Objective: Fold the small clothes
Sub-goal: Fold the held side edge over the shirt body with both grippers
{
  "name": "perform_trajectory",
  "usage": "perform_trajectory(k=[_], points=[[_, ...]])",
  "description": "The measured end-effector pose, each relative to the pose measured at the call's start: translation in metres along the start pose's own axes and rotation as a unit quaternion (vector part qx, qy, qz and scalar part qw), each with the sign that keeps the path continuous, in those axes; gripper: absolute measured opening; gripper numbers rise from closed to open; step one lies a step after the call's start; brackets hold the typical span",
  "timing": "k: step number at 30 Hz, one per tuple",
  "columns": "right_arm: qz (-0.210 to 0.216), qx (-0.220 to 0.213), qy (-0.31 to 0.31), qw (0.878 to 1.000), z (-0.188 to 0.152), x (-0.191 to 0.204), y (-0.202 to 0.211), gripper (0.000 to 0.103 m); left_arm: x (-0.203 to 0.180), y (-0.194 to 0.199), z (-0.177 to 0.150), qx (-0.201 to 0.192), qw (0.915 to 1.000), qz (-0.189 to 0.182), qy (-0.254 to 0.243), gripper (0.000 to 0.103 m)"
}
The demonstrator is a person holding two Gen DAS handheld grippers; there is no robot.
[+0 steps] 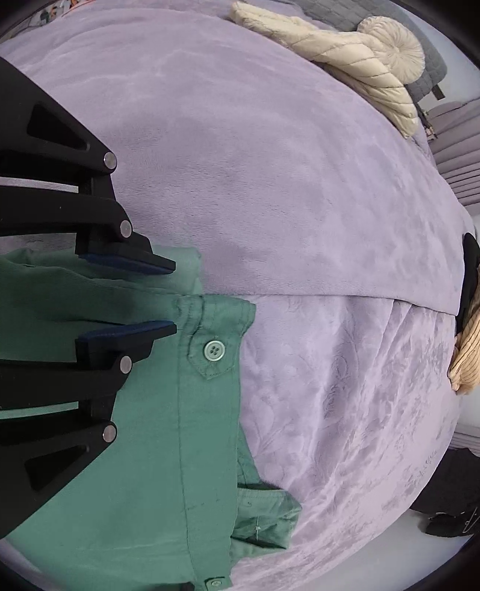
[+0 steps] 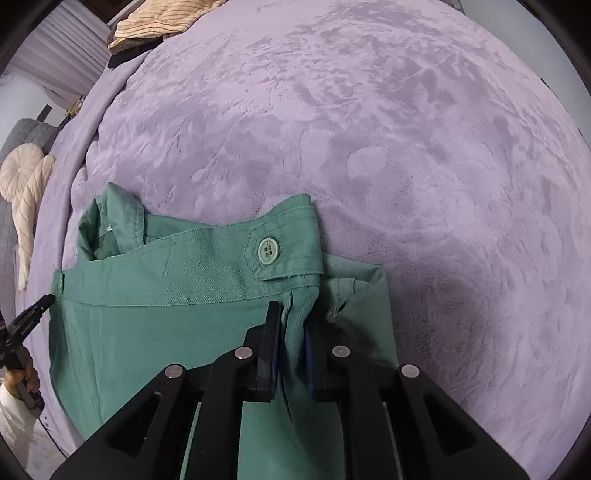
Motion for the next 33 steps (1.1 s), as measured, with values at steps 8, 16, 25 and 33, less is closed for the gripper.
perform_trajectory(k=[8, 16, 25, 33], points=[[0.003, -0.004, -0.026, 1.0, -0.059, -0.01, 0.045, 0.053, 0.017, 0.031, -0.06, 0.051, 0.9968, -0.03, 0.054, 0.028], [-0.004, 0.029, -0.069, 0.997, -0.118, -0.026, 0.061, 0.053, 0.021, 0.041, -0.108, 0.072, 0.9945, -0.019, 0.074, 0.093], [-0.003, 0.057, -0.014, 0.998, -0.126, 0.001, 0.056, 0.004, 0.017, 0.035, -0.123, 0.098, 0.9906, -0.053, 0.079, 0.014], [-0.026, 0.076, -0.009, 0.997, -0.145, -0.023, 0.055, 0.003, 0.031, 0.045, -0.156, 0.08, 0.9915, -0.071, 0.074, 0.014]])
Point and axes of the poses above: each gripper's, at about its wrist camera, not at the fingertips, and y roughly against the way its jaws point, x to its left, z to its top, the point moved 1 cm from there along -y, roughly the way its jaws point, and after that the axes turned 5 degrees about -x, right-handed, at the moved point
